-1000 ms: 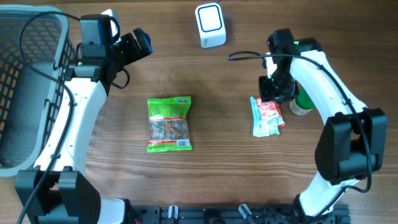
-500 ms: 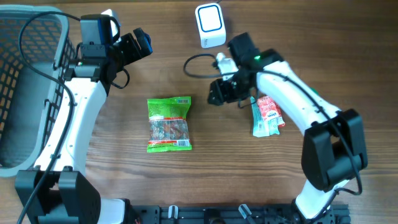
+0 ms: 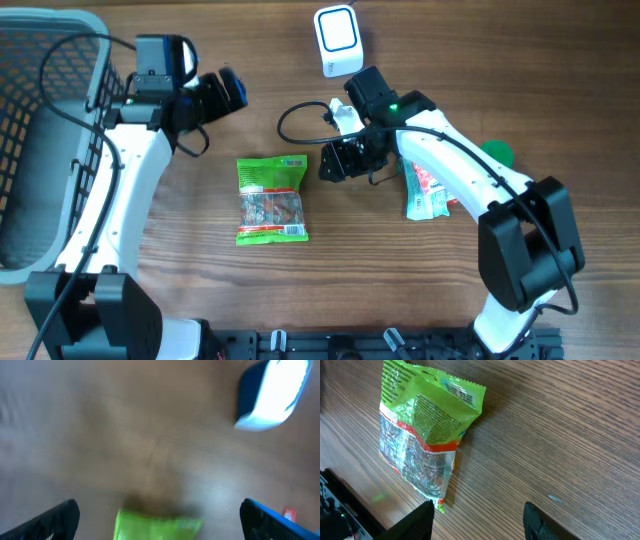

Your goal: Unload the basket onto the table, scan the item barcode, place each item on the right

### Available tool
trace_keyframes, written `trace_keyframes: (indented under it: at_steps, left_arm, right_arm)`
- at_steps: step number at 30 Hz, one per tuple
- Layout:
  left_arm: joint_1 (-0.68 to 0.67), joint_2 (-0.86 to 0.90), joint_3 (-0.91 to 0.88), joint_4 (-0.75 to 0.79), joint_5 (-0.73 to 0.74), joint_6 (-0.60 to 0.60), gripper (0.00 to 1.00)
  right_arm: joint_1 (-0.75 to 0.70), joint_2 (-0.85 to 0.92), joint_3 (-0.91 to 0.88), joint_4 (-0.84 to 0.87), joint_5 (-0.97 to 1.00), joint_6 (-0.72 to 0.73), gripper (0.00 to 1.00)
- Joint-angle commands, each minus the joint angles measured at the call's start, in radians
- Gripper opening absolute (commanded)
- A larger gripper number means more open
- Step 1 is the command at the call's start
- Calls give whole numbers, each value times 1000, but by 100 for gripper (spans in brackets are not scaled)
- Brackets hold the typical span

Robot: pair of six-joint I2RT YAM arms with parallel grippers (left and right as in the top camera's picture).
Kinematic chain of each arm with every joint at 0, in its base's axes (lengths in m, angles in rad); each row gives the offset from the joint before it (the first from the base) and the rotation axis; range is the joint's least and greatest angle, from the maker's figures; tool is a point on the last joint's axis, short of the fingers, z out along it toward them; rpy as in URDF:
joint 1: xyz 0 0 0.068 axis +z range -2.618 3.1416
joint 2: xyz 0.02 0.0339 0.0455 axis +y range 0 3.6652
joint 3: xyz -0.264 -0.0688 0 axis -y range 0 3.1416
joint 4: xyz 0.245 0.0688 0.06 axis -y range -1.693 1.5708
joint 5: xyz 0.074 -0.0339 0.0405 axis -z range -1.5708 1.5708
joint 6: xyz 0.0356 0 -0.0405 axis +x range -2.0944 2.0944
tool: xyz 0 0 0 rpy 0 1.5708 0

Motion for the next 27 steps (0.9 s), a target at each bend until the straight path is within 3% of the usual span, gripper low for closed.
trace_keyframes:
  at_steps: [1, 2, 3, 4, 9, 14, 22, 27]
  left_arm:
    - [-5, 12, -11, -105, 15, 1, 100]
    - [-5, 12, -14, -119, 15, 1, 91]
    - [-5, 12, -25, -145, 15, 1, 32]
    - [-5, 12, -31, -162, 15, 1, 6]
    - [-18, 12, -146, -154, -45, -13, 4]
    - [-50, 12, -304, -68, -112, -134, 4]
    - [-212, 12, -521, 217, -104, -151, 4]
    - [-367, 13, -536, 393, 36, -157, 4]
  right_arm:
    - [-1, -23, -9, 13, -17, 8, 62]
    - [-1, -23, -9, 18, -17, 8, 63]
    - [-1, -23, -9, 20, -17, 8, 63]
    - [-1, -23, -9, 19, -17, 8, 63]
    - [-1, -23, -9, 16, -17, 8, 63]
    - [-1, -23, -9, 16, -17, 9, 63]
    - [-1, -23, -9, -9, -14, 8, 63]
    - [-39, -23, -9, -24, 59, 4, 62]
